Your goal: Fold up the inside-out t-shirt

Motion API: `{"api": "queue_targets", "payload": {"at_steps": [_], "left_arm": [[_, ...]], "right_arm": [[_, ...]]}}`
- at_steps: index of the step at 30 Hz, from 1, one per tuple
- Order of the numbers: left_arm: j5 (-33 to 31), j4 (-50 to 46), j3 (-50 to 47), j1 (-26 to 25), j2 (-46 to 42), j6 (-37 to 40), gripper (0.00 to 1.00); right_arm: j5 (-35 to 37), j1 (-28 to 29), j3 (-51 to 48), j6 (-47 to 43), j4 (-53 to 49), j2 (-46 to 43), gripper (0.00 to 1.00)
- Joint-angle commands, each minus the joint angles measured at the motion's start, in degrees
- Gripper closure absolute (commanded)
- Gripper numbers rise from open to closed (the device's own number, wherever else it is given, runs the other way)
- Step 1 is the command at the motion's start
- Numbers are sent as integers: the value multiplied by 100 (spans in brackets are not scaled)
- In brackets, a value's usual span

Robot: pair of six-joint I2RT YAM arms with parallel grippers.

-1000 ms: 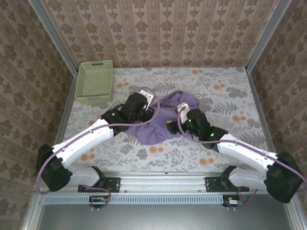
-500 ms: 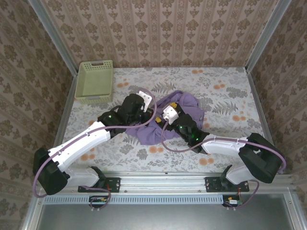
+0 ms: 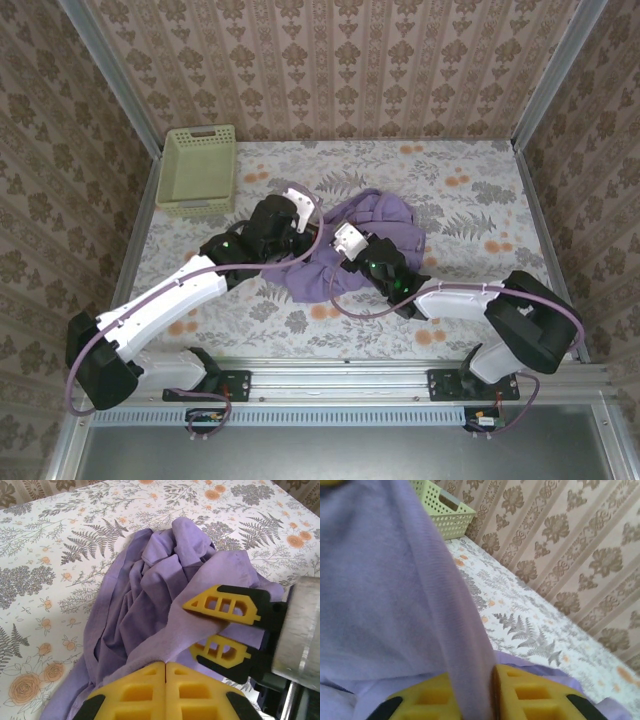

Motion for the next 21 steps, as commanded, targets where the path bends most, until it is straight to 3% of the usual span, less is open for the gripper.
{"api": "queue_targets", "payload": {"at_steps": [1, 3, 5, 8, 11, 13, 17, 21], "left_arm": [[44, 116, -114, 61, -297, -139, 91], [15, 232, -298, 100, -525, -161, 74], [-133, 398, -606, 199, -854, -268, 54], [-223, 389, -1122, 721, -1192, -717, 40], [156, 41, -1434, 1511, -1007, -1215, 36], [361, -104, -1509, 1754, -619, -1311, 36], [725, -164, -1299, 1571, 385, -1067, 36], [402, -359, -839, 897, 1304, -815, 37]], "right_arm": [[266, 1, -88, 169, 41, -510, 93], [474, -95, -211, 405, -71, -959, 100], [721, -220, -378, 649, -284, -1509, 100], [795, -601, -681, 1326, -1031, -2657, 100], [636, -1273, -895, 2218, -2145, -3745, 100], [513, -1570, -1153, 2611, -2617, -4464, 100], [426, -1778, -1399, 3223, -3452, -5297, 100], [734, -1796, -1442, 3603, -4149, -5655, 100]]}}
